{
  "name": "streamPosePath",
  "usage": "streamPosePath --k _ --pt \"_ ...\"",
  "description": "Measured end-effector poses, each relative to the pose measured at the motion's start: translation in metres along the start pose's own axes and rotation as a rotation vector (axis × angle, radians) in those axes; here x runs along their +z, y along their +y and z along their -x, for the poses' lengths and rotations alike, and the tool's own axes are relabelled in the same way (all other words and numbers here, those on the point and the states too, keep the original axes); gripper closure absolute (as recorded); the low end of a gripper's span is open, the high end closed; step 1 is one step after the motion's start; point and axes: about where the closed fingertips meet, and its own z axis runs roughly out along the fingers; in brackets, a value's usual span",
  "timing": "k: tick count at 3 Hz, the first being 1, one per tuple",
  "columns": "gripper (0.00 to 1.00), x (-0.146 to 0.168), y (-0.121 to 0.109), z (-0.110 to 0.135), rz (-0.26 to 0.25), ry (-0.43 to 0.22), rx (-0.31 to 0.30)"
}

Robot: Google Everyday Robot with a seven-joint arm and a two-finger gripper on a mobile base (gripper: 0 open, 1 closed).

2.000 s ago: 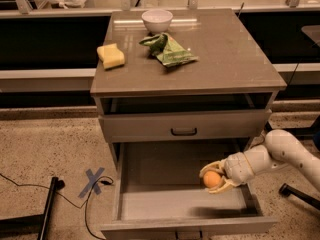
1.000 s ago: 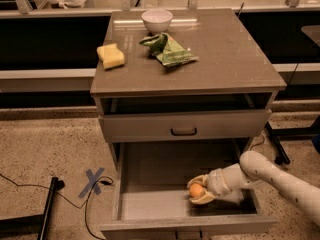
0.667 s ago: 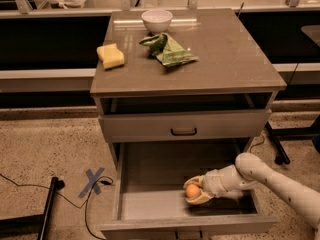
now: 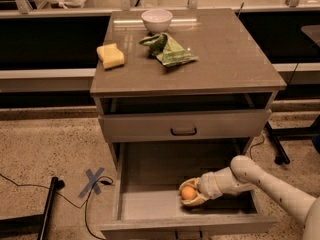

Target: Place orange into middle drawer

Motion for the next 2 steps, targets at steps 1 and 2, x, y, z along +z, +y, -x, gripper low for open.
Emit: streamPosePath --k 1,2 --pt "0.36 0.0023 0.0009 0.0003 0.004 -0.001 0.001" --pt "0.13 0.0047 0.0017 0.0007 0.008 -0.004 0.001"
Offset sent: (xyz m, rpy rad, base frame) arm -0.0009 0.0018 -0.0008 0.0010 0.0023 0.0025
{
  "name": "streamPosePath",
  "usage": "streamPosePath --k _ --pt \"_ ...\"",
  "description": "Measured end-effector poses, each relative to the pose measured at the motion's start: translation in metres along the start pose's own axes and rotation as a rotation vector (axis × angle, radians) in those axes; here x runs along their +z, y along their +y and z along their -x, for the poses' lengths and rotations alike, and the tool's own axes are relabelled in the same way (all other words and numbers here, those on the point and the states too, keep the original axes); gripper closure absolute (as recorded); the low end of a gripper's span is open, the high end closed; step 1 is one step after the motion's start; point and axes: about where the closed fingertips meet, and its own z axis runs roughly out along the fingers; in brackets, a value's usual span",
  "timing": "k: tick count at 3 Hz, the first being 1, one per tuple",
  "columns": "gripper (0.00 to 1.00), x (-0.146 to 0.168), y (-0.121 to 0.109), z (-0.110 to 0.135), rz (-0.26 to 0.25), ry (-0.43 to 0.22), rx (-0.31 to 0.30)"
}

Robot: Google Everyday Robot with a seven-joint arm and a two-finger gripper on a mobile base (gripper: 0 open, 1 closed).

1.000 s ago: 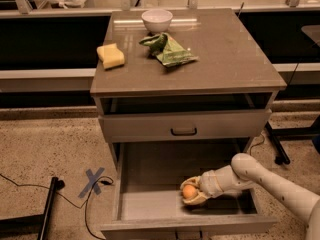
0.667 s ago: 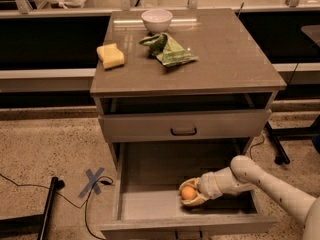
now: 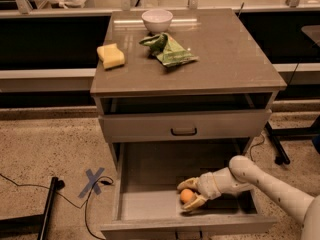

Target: Place orange into middle drawer

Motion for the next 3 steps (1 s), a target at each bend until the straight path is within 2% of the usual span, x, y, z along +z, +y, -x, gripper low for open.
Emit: streamPosePath --k 1,2,3 --pt "0.13 -0.005 0.002 0.014 -0.014 -0.003 -0.03" --pt "0.25 -0.013 0.005 0.033 -0.008 -0.023 -0.054" --pt "0.21 -0.03 0.009 0.058 -0.008 -0.08 -0.088"
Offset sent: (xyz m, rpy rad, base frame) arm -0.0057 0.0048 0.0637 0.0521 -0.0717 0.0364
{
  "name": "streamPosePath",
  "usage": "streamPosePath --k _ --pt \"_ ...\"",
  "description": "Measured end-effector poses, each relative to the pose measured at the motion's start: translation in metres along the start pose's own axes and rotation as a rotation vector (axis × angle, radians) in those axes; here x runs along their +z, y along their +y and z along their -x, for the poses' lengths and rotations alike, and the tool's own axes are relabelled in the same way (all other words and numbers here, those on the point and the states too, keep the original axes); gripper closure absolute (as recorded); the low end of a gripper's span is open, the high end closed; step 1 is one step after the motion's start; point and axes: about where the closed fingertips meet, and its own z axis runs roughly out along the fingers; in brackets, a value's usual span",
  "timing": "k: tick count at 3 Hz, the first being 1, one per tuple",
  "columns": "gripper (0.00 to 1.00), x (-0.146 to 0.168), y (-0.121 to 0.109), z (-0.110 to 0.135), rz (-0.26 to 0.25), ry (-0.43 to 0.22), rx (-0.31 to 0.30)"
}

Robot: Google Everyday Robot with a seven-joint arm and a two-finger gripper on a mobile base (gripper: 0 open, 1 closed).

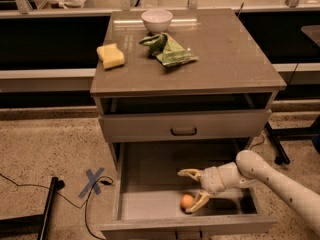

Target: Place orange into middle drawer

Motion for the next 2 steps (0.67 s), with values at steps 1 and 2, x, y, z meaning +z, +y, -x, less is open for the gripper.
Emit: streamPosePath --k 1,2 --pt "0.04 -0.033 0.004 0.023 -0.015 -0.07 -0.036" --pt "0.0 -0.067 0.011 0.044 0.022 -0.118 -0.038"
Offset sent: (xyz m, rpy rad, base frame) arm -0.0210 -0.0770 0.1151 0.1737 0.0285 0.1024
